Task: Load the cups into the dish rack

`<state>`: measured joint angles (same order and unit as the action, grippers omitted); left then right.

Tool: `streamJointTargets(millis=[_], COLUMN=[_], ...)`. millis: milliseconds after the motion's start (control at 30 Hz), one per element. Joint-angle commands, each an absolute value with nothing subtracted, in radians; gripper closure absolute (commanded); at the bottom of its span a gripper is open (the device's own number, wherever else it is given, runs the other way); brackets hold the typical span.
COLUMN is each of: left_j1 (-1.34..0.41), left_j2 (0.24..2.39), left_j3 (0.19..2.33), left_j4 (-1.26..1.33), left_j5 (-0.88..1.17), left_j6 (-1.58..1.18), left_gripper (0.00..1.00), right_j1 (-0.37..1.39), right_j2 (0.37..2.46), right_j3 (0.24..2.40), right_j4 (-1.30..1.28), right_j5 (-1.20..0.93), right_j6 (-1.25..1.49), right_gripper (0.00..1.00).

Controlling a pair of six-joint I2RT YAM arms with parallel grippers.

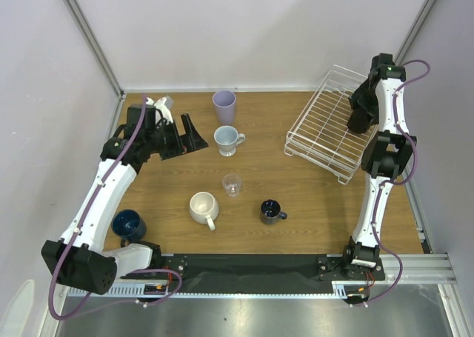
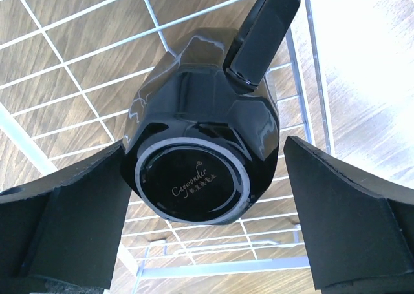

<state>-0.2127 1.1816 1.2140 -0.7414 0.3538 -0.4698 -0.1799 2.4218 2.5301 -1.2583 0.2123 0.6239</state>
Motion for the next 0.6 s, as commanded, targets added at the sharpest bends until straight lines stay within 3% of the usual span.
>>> streamJointTargets(millis=[0, 300, 567], left_j1=[-0.202, -0.228, -0.374], left_j2=[1.154, 1.183, 1.229], left_j3=[1.206, 1.220, 1.275], left_j4=[-0.706, -0.675, -0.781], left_j5=[0.379, 0.315, 0.121], left_j6=[-0.486, -0.482, -0.416], left_gripper=[0.00, 0.01, 0.01], right_j1=[-0.184, -0.181, -0.156], right_j2=[2.410, 2.294, 2.132], right_j3=[2.586, 2.605, 2.582], right_j4=[-1.241, -1.243, -1.272], right_j5=[0.222, 0.221, 0.253], right_j6=[0.603, 0.598, 0.540], right_gripper=[0.00, 0.00, 0.00])
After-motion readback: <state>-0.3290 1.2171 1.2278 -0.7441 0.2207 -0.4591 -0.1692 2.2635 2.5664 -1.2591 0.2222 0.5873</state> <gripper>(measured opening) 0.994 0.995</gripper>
